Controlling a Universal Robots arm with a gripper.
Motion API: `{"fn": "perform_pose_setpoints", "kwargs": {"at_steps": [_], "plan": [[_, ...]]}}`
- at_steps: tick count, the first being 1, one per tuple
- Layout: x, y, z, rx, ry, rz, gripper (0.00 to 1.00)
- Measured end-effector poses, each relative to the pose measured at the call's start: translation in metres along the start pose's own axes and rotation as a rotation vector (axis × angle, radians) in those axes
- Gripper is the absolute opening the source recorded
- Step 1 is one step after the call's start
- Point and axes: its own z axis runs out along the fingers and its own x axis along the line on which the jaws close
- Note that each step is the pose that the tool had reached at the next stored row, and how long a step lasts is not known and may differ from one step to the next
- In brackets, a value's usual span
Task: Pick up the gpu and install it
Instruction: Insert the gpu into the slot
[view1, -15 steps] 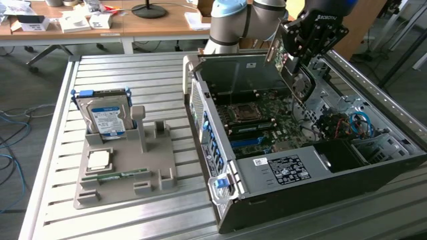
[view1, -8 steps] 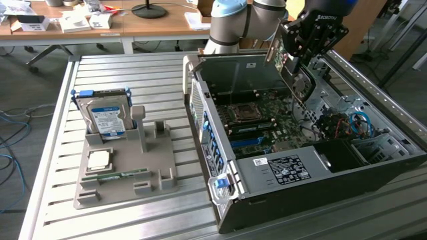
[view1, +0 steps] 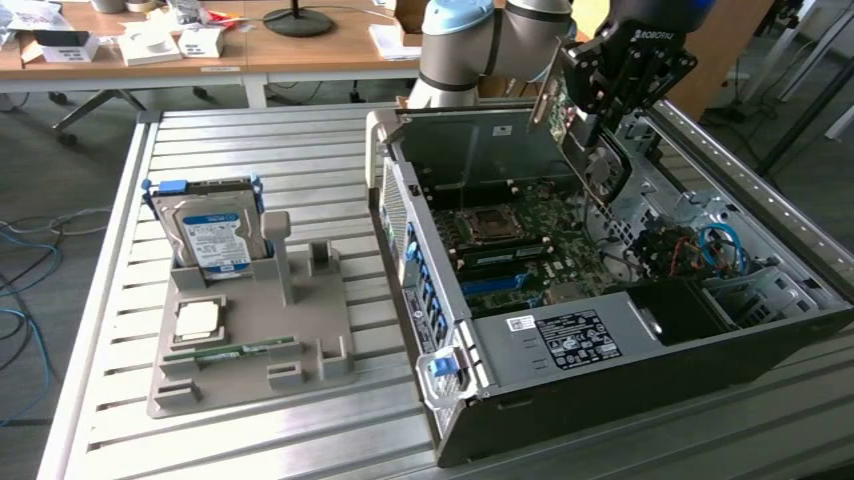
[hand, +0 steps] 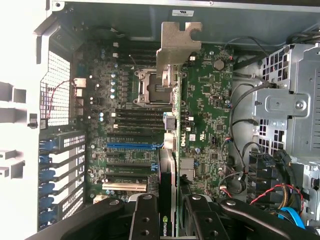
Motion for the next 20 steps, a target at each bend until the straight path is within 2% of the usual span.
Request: {"fn": "perform_pose_setpoints", "kwargs": {"at_steps": [4,7,20], "plan": [[0.0,0.0,0.0,0.0,0.0,-0.001,0.26],[0.0,0.0001,0.0001,0.0007,0.0011,-0.026,0.26],[0.0,0.0,0.0004,0.0113,0.0117,-0.257,0.26]]}}
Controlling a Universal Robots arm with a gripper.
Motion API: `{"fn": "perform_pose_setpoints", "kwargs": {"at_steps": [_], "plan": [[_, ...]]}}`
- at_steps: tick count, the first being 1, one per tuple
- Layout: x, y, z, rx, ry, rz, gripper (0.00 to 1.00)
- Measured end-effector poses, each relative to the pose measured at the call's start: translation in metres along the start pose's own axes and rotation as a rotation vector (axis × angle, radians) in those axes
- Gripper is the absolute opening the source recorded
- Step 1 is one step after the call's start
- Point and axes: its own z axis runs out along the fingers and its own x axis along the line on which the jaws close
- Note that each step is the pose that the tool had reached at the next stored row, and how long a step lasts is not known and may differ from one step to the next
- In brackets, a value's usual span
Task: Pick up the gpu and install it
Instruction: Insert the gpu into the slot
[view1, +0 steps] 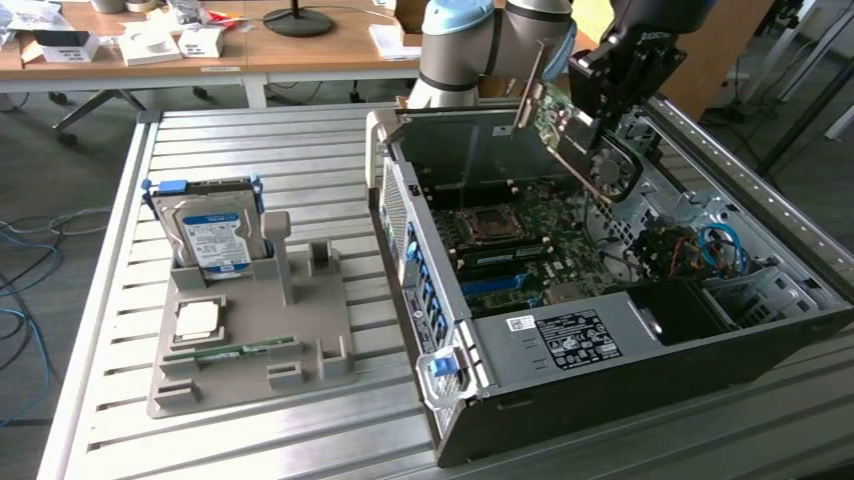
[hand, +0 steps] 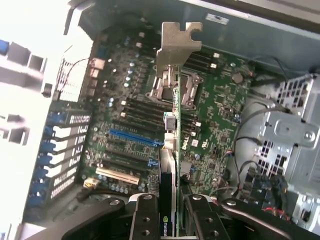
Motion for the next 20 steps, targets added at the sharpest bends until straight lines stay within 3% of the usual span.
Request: {"fn": "perform_pose_setpoints", "kwargs": {"at_steps": [4,7,15,20], "plan": [[0.0,0.0,0.0002,0.003,0.0032,-0.071,0.26],[0.0002,0.0001,0.0002,0.0119,0.0076,-0.116,0.26],[0.0003,0.0001,0.0005,0.0248,0.0153,-0.248,0.26],[0.0007,0.0002,0.0006,0.0417,0.0236,-0.312,0.26]]}}
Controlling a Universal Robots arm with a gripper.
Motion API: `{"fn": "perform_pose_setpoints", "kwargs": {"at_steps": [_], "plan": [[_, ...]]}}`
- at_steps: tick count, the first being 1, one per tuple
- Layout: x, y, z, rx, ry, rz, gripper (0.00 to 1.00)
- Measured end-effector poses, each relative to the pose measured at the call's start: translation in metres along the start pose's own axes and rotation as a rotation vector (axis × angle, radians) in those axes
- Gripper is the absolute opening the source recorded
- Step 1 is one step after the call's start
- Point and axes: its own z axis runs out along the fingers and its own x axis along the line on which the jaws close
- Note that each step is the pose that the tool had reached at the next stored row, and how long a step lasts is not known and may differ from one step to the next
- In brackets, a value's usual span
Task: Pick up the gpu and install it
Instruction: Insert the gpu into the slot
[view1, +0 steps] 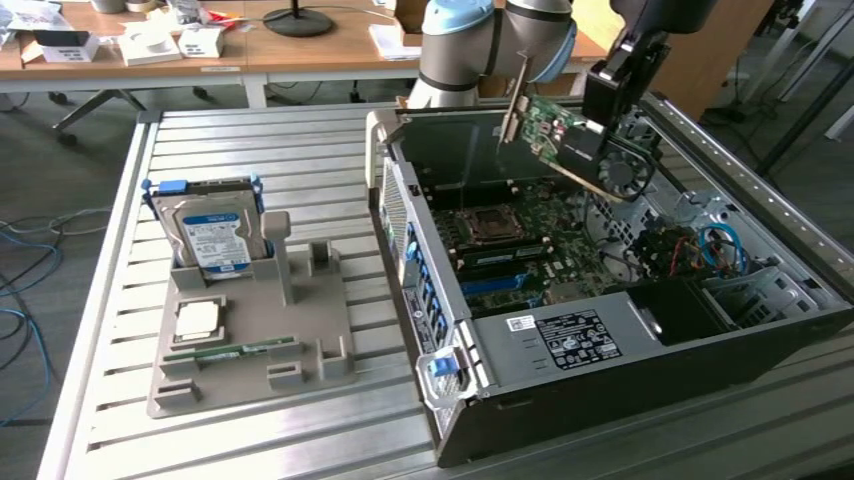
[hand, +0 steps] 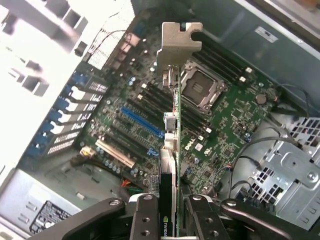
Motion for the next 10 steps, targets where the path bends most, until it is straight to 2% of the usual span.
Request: {"fn": "perform_pose_setpoints", "kwargs": {"at_steps": [10], "plan": [[0.0001,0.0001,0.0002,0.0233,0.0123,-0.149,0.26]]}}
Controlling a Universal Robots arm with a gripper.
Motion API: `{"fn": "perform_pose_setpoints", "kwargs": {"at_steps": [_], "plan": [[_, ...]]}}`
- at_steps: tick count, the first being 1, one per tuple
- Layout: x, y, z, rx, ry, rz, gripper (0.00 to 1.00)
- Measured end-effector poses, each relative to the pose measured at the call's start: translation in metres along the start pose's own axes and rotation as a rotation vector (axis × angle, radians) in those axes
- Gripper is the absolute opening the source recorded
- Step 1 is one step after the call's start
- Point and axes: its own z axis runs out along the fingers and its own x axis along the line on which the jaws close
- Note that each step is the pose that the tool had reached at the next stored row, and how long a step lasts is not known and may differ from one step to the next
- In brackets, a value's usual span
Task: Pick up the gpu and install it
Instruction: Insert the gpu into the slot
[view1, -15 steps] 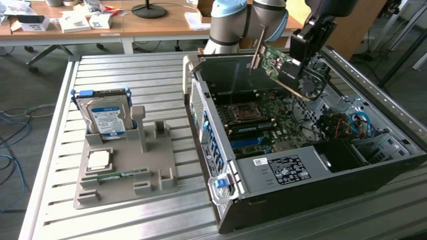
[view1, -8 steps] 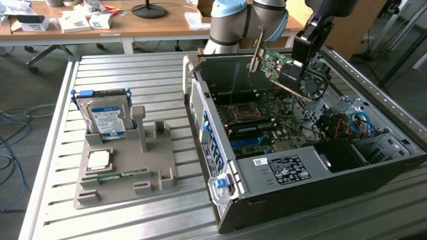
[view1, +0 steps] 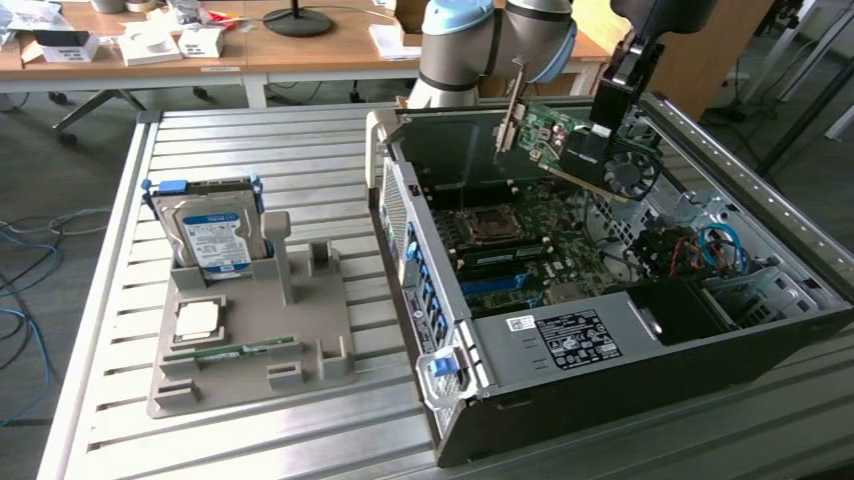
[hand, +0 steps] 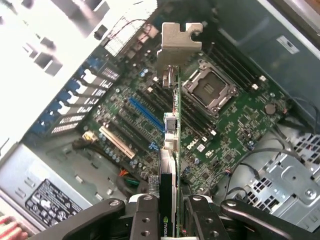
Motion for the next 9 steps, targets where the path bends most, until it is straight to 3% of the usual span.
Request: {"fn": "perform_pose_setpoints", "kwargs": {"at_steps": [2,9], "plan": [[0.0,-0.0001,0.0001,0.0027,0.0006,-0.032,0.26],[0.0,0.0,0.0,0.0041,0.0002,-0.062,0.26]]}}
